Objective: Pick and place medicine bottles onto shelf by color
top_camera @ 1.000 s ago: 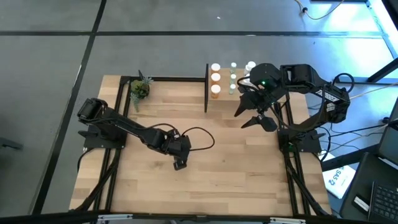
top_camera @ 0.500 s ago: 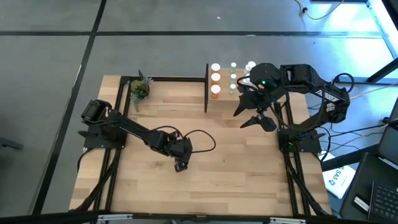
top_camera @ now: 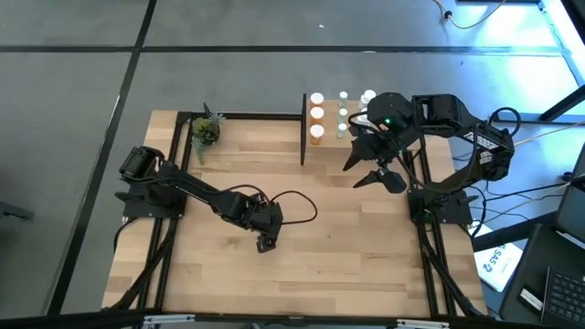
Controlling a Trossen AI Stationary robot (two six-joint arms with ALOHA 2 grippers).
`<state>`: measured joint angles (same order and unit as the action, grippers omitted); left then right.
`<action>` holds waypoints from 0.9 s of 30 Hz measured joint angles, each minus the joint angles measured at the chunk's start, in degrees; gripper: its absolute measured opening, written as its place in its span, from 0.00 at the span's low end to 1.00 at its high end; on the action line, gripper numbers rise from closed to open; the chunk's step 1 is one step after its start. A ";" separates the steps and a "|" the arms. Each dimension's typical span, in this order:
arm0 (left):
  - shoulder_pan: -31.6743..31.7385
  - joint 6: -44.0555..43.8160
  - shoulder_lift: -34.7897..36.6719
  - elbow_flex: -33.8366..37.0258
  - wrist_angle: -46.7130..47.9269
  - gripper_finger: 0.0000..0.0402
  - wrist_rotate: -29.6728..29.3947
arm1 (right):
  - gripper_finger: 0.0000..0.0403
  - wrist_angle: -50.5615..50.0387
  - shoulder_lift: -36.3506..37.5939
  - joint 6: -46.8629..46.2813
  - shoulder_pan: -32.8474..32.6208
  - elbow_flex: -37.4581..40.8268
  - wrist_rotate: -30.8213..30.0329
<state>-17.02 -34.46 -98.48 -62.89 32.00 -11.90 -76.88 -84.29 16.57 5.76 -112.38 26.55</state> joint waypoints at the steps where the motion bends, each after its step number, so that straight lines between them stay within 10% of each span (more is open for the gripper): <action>1: 0.00 0.02 0.00 0.00 -0.05 0.70 0.00 | 0.60 0.00 0.00 0.00 0.00 0.00 0.01; 27: -0.04 5.26 12.83 0.04 -0.30 0.79 -0.01 | 0.60 -0.02 0.00 -0.01 -0.02 0.00 0.02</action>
<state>-17.06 -29.20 -85.65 -62.85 31.70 -11.91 -76.90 -84.29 16.56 5.74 -112.38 26.57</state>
